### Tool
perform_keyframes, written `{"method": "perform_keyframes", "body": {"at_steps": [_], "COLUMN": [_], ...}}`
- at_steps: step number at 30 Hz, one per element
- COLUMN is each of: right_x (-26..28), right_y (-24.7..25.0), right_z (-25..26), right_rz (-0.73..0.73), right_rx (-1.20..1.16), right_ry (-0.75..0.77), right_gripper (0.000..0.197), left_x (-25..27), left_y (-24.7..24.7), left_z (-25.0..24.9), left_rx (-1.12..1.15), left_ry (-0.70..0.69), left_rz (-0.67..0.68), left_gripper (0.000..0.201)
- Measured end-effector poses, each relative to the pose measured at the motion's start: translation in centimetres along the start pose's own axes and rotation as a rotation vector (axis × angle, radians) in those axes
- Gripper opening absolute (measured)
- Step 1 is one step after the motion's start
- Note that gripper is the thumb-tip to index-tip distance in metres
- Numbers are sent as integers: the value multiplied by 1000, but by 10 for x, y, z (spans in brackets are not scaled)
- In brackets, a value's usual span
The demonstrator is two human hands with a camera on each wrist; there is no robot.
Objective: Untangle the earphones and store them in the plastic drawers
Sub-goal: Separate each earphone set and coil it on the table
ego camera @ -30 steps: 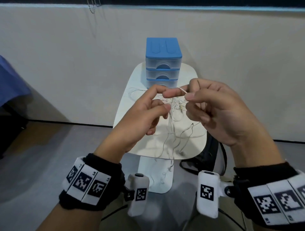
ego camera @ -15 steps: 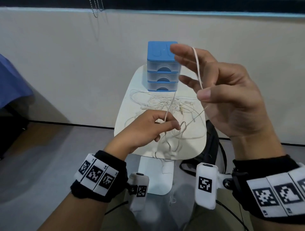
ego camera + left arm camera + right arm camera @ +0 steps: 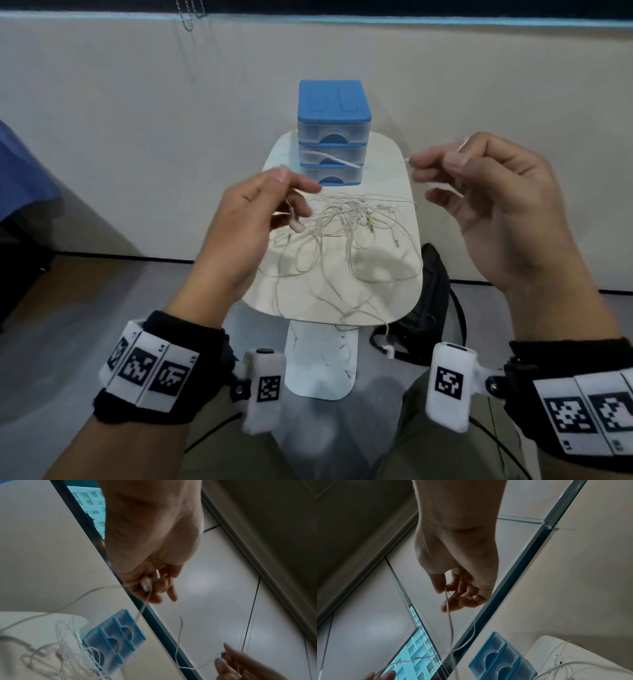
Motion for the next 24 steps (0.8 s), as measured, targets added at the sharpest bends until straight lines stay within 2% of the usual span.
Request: {"method": "perform_keyframes", "body": {"at_steps": [4,6,10,12,14,15,18,21,24], "right_x": [0,-1,-4,-3,2,5,13,14,14], "right_y": [-3,-6,-1,4,5,3,-3,-2,3], "right_z": [-6,-7,-7,-10,-18,-23,-33,-37,-40], "right_rz": [16,38,-128,-171,-107,-56,32,1,-42], "right_rx": [144,197,252,327,405,438,488,522,531], "right_ry": [-75,-80,-64,-54,-63,-81,-129,-125,-106], "right_gripper": [24,24,31,35,34,33,33,33,33], "left_x": [0,-1,-1,2,6,8,7,0,-3], "left_y": [10,14,22,23,16,11,1,6,10], "left_z": [-21,-22,-13,-11,-15,-18,-19,-16,-13], "left_rx": [118,93,-104,-11,180,179,-10,-106,-95], "left_ry": [-3,29,54,59,50,25,-24,-26,-12], "left_rz": [-22,-33,-54,1,125,158,123,48,51], "left_gripper": [45,45,45,46,45,45,42,39,34]}}
Point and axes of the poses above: each hand's wrist, its own x-axis away from the middle knuckle, its own y-axis out of the back of the hand, z = x × y, the point moved 3 cm from there along -x, towards the middle knuckle, and after that the axes turned 13 degrees about y, right-handed, at the moved point
